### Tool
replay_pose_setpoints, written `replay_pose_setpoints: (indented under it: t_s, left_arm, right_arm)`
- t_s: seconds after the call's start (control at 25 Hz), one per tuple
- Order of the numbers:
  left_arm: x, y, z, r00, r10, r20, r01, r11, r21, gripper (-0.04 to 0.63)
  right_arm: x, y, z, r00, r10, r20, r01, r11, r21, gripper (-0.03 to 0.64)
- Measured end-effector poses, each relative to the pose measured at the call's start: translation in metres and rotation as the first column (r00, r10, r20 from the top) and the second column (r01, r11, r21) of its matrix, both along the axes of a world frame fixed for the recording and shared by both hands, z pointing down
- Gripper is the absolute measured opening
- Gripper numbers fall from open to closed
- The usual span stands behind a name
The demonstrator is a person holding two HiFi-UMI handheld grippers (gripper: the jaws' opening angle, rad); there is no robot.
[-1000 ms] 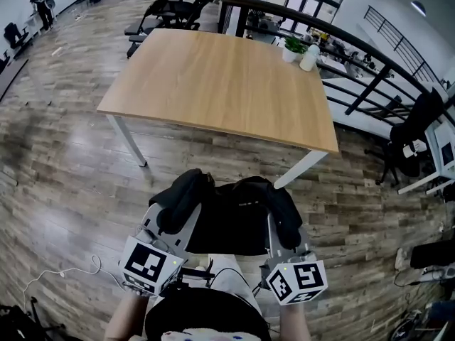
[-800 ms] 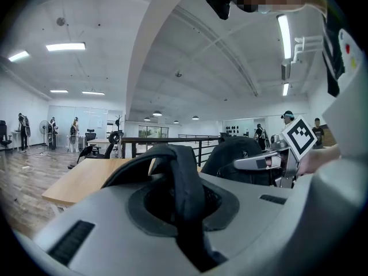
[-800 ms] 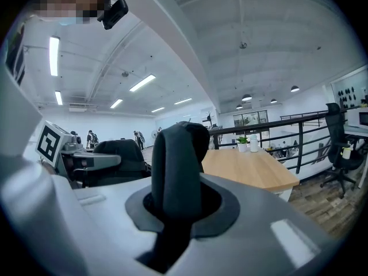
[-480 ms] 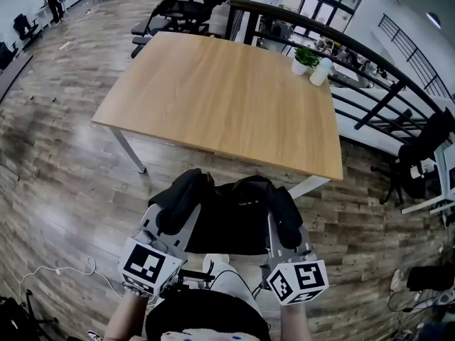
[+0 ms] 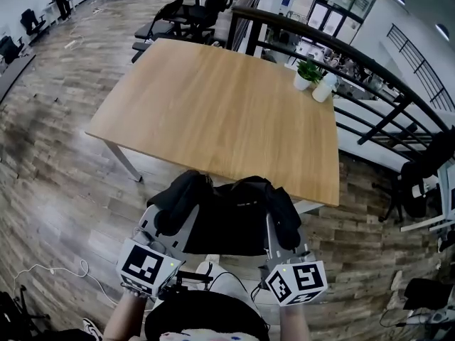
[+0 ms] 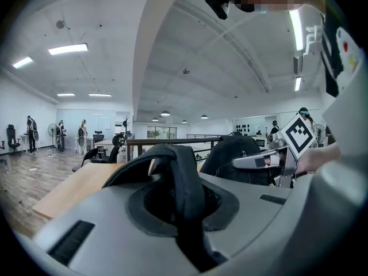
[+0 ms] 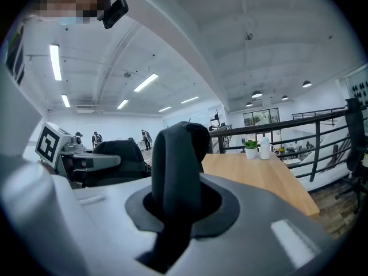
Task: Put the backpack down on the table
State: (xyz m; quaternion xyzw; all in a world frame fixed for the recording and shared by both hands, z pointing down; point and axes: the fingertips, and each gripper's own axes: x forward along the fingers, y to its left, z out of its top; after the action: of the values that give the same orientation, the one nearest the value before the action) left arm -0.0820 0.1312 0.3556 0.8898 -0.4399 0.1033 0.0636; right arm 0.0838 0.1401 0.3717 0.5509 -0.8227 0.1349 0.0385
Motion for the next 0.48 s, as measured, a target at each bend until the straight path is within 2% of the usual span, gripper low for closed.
replay_pose_setpoints:
  t_s: [0.16,0.48]
  left_arm:
    - [0.016,-0.017,-0.005,1.0,-0.013,-0.023,0.013,1.0,0.002,0.046]
    - [0.033,-0.037,-0.006,1.0,-0.017,-0.019,0.017,1.0,0.004,0.046]
  right_arm:
    - [0.015,-0.018,-0.001,1.0,-0.007,-0.002,0.007,1.0,0.008,0.058]
    - [0.034,-0.04,-0.001,1.0,-0.001,0.004,0.001,1.0,0.009,0.058]
